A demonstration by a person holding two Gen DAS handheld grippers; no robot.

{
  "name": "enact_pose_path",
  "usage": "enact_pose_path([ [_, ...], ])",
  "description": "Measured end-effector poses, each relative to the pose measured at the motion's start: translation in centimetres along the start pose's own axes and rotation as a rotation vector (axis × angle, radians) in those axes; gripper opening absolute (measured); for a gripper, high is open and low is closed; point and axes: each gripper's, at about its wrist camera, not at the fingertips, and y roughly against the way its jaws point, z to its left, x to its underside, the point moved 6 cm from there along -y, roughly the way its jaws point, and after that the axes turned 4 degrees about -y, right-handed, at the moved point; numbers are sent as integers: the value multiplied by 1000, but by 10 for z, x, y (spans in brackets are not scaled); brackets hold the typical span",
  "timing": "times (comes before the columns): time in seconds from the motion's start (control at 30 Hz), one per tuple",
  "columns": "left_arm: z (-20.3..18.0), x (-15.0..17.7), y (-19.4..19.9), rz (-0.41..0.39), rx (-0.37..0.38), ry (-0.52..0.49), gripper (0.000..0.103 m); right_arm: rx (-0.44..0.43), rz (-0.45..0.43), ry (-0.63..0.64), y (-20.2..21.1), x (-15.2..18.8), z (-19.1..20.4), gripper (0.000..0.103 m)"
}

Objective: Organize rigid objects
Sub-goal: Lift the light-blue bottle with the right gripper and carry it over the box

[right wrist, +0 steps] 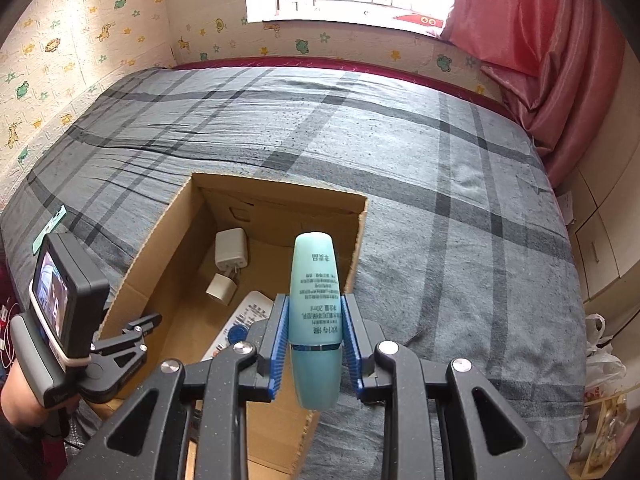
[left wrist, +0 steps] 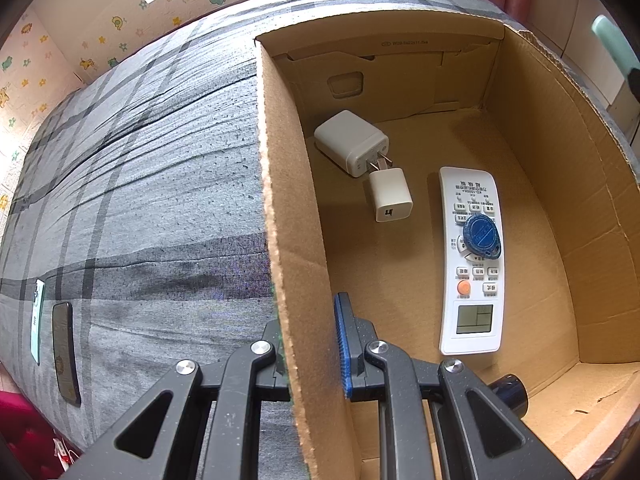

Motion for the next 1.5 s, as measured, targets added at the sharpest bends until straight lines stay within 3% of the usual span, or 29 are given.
enact_pose_path([
  [0.83,2,1,-1,-5,17,10,18,-19,150,70,-79,-2,64,27],
  [1.5,4,2,-1,-8,19,12,18,32,275,64,-127,22,66,27],
])
